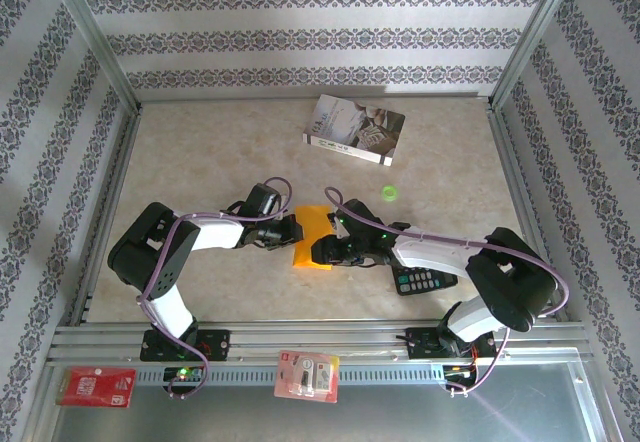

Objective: Fold a paper plane with a square sheet of paper (pick it up from the middle)
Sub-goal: Fold the triangle a second time at the center of the table.

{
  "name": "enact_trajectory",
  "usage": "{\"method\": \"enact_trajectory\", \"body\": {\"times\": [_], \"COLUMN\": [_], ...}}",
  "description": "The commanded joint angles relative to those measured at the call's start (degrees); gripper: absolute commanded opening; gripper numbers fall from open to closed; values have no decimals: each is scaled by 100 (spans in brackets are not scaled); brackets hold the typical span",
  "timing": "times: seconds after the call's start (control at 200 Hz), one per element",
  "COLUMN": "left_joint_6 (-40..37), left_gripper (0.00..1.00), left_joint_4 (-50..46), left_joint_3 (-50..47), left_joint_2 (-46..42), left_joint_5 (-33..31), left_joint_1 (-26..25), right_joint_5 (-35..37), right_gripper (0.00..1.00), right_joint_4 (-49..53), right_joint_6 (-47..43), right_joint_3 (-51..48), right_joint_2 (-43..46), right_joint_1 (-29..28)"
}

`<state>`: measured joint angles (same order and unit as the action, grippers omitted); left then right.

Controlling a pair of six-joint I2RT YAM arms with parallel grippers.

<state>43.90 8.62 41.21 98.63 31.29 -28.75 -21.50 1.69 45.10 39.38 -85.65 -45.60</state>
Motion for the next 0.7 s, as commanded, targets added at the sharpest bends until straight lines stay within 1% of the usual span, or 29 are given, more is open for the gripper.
{"method": "enact_trajectory", "body": {"times": [0.0, 0.38, 0.694], "left_joint_6": [-108, -118, -101], "left_gripper": [4, 4, 4], "left_joint_4": [-299, -273, -273], "left_joint_3": [-91, -95, -100], "left_joint_2": [121, 138, 122], "left_joint_5": [-119, -84, -81], "left_joint_1": [17, 10, 6], "right_joint_5": [6, 152, 117], "right_gripper": [47, 49, 50], "right_joint_4": [-85, -103, -213], "right_joint_6": [-10, -102, -287], "right_joint_3": [-44, 83, 215], "right_joint_2": [93, -66, -303], "right_joint_1": [4, 60, 304]}}
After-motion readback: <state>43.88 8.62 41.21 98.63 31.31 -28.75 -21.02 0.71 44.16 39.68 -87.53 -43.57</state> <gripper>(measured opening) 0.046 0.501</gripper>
